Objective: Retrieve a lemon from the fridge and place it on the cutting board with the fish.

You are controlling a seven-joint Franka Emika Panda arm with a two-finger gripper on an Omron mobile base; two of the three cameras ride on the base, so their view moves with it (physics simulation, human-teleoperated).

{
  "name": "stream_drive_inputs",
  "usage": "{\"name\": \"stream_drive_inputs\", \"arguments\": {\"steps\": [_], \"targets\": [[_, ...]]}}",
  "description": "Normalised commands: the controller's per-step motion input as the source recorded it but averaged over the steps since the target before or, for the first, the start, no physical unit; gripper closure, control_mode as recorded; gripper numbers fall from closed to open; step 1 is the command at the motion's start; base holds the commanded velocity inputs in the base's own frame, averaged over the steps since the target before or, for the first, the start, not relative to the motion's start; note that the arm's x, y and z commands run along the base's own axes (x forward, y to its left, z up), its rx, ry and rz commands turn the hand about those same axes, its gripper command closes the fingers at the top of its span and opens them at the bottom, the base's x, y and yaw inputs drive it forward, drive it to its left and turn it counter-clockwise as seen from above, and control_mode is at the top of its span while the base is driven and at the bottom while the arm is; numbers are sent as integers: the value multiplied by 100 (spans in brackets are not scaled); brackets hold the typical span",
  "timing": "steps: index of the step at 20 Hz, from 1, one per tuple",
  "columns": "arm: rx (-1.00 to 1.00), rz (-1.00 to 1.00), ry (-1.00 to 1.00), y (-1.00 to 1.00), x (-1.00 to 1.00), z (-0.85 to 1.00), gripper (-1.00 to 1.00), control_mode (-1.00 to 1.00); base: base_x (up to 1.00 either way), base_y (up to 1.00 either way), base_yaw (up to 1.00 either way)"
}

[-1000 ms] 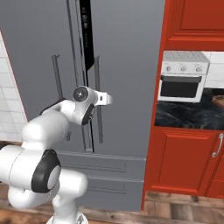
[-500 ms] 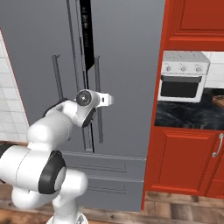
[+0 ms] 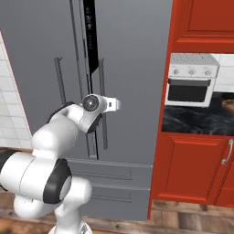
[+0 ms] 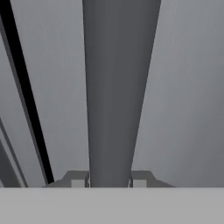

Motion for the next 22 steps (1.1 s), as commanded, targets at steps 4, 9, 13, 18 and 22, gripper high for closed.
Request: {"name": "stream_drive_inputs", "arguments": {"steps": [4,9,13,18,22], "targets": [[0,0,0,-2,-2,1,100,-100,0,0,0],[3,-11,2,-59,-61,6,100,-100,0,0,0],[6,-8,6,-96,-97,25,100,-100,0,0,0],[7,-5,14,-100,-96,27,100,-100,0,0,0],[5,-1,22,-100,-81,22,100,-100,0,0,0]]}}
